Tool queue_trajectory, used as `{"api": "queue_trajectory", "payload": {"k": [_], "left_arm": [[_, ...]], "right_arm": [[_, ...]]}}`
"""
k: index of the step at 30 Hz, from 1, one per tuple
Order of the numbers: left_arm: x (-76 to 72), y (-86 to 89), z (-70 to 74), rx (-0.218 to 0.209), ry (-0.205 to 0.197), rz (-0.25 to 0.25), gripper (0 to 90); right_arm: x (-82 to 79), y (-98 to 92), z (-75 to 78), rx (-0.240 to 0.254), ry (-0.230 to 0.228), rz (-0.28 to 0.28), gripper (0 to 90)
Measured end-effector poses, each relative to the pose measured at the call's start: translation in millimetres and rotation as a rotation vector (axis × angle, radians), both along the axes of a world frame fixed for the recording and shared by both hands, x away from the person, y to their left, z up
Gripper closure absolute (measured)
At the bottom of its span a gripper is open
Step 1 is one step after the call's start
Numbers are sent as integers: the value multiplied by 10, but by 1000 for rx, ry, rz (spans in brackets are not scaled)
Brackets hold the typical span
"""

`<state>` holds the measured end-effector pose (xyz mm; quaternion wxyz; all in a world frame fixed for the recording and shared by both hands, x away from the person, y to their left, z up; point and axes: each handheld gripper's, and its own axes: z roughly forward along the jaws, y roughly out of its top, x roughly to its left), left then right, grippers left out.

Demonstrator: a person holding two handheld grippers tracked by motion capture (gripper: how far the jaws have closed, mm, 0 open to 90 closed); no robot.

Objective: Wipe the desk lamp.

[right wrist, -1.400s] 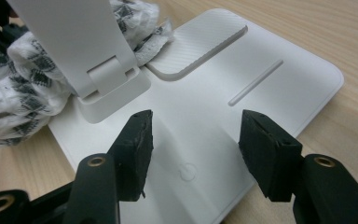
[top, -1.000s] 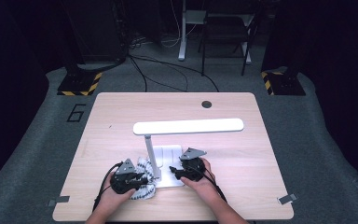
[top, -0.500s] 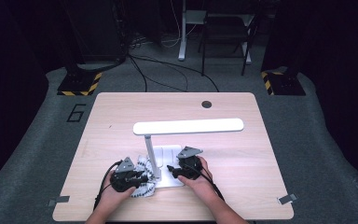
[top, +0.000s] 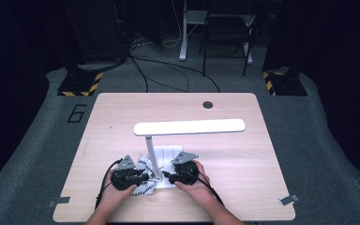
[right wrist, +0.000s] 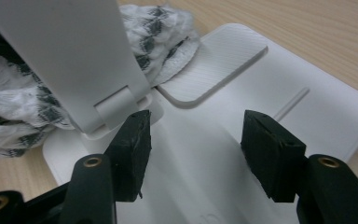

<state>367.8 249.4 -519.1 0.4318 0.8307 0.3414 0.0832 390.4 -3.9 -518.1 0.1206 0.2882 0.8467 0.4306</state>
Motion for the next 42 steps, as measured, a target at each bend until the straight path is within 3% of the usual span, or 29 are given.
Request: {"api": "queue_trajectory", "payload": {"k": [4, 11, 18, 22, 25, 28, 32, 42], "left_arm": [[20, 1, -2, -6, -13, 11, 719], [129, 18, 4, -15, -1, 22, 720], [223, 29, 12, -19, -4, 43, 719], [265, 33, 2, -18, -7, 49, 719], [291, 18, -7, -39, -4, 78, 720], [325, 22, -5, -33, -4, 75, 720], [359, 20, -14, -34, -4, 85, 720], [435, 11, -22, -35, -11, 108, 720]], "right_arm": [[-35, 40, 3, -3, -8, 26, 442], [-57, 30, 8, -2, 5, 40, 442], [-9, 34, -4, 14, -3, 6, 426], [9, 25, 11, 33, 27, -4, 423], [-19, 22, 37, 44, 24, 16, 432], [-54, 13, 38, 44, 34, 27, 434], [-118, -25, 18, 44, 30, 91, 452], [-152, -41, 13, 46, 44, 124, 433]]}}
